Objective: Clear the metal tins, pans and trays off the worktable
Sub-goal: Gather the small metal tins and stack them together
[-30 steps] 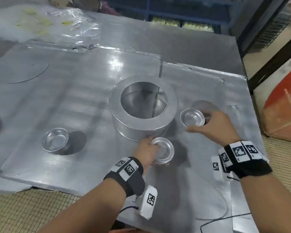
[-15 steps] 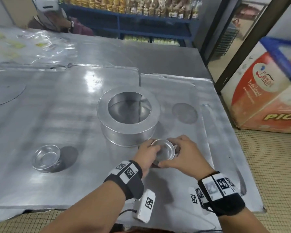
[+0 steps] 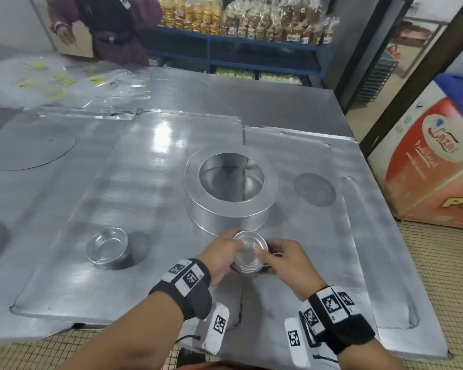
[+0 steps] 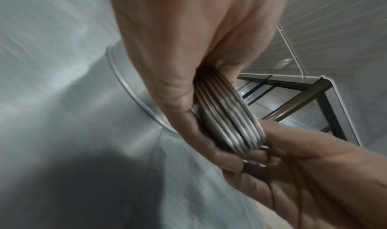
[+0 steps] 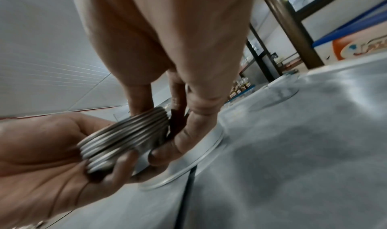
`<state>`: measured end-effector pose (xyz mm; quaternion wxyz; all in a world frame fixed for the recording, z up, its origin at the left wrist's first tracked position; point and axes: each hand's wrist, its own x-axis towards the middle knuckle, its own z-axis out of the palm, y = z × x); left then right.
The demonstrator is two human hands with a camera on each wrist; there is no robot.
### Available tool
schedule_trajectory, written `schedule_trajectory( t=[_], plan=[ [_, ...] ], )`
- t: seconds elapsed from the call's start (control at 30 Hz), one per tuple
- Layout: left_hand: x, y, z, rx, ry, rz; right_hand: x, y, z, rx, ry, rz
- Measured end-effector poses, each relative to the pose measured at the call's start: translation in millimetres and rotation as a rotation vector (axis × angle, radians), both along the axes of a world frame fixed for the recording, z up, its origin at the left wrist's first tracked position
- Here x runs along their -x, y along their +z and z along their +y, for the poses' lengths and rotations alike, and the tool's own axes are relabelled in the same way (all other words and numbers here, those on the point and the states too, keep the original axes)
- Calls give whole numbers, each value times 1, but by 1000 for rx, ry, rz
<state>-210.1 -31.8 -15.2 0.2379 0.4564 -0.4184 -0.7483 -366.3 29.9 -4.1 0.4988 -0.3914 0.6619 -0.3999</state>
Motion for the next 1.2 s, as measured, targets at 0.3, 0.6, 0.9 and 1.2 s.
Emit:
schedule_trajectory(
  t=[0.3, 0.6, 0.9, 1.2],
  plan=[
    [-85, 6, -25, 204, -121, -310, -75, -19, -34, -114, 37, -37],
    [-192, 7, -54, 488, 318, -578, -143, -30, -63, -165, 76, -53],
    [-256, -1, -57, 215, 151, -980, -177, -41, -78, -202, 69, -59],
    [-267, -4, -52, 74, 307, -767, -184, -36, -76, -202, 53, -63]
  ],
)
